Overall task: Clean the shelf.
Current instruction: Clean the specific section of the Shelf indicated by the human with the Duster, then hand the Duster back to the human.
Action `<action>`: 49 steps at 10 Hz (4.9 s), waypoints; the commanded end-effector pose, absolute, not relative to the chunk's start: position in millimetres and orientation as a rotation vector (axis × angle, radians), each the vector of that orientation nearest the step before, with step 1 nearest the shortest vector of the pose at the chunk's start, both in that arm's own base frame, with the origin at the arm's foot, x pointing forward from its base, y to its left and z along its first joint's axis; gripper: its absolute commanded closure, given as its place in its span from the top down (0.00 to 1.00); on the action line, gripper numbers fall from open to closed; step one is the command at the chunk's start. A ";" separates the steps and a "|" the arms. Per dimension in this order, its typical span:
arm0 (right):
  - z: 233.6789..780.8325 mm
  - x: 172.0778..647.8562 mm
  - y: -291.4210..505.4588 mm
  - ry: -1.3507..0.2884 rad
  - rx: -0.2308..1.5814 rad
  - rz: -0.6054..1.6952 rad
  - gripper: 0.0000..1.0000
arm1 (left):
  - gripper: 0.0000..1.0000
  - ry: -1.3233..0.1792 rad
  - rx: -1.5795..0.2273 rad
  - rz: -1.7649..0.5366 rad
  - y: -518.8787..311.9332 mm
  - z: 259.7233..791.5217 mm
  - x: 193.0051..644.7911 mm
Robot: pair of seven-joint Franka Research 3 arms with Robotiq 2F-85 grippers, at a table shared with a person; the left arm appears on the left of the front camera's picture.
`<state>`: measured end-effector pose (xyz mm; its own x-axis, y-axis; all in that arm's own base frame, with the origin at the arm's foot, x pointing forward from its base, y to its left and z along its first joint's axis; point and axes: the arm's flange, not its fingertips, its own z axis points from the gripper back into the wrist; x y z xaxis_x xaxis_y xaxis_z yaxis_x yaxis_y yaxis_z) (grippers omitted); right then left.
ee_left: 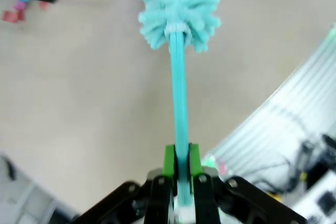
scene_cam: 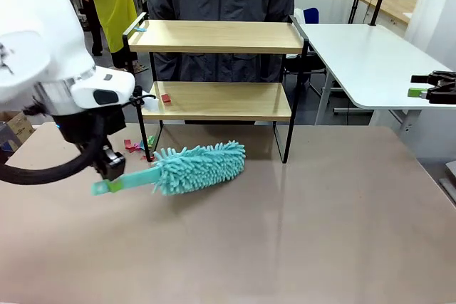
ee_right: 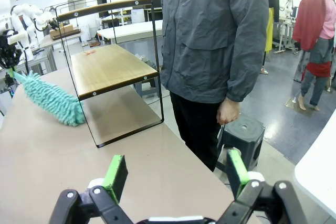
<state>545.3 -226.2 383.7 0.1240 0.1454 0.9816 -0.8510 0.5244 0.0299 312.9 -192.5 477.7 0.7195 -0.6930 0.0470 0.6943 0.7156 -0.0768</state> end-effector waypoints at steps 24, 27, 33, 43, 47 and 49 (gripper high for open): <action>414.2 537.5 -218.0 -1.221 0.799 0.880 1.00 | 0.13 -0.146 0.167 -1.079 -144.4 664.9 262.6; 488.1 506.0 -176.7 -1.216 0.996 1.016 1.00 | 0.13 -0.259 0.016 -1.209 -162.5 638.6 276.6; 497.1 415.7 -88.3 -1.160 1.239 1.067 1.00 | 0.13 -0.381 -0.148 -1.462 -217.0 569.5 301.9; 427.8 377.5 -24.2 -1.024 1.093 1.101 1.00 | 0.13 -0.358 -0.138 -1.455 -223.1 562.1 307.9; 377.9 373.6 -2.2 -1.052 1.073 1.083 1.00 | 0.13 -0.358 -0.138 -1.455 -223.1 562.1 307.9; 367.4 371.6 8.3 -1.047 1.125 1.100 1.00 | 0.13 -0.358 -0.138 -1.455 -223.1 562.1 307.9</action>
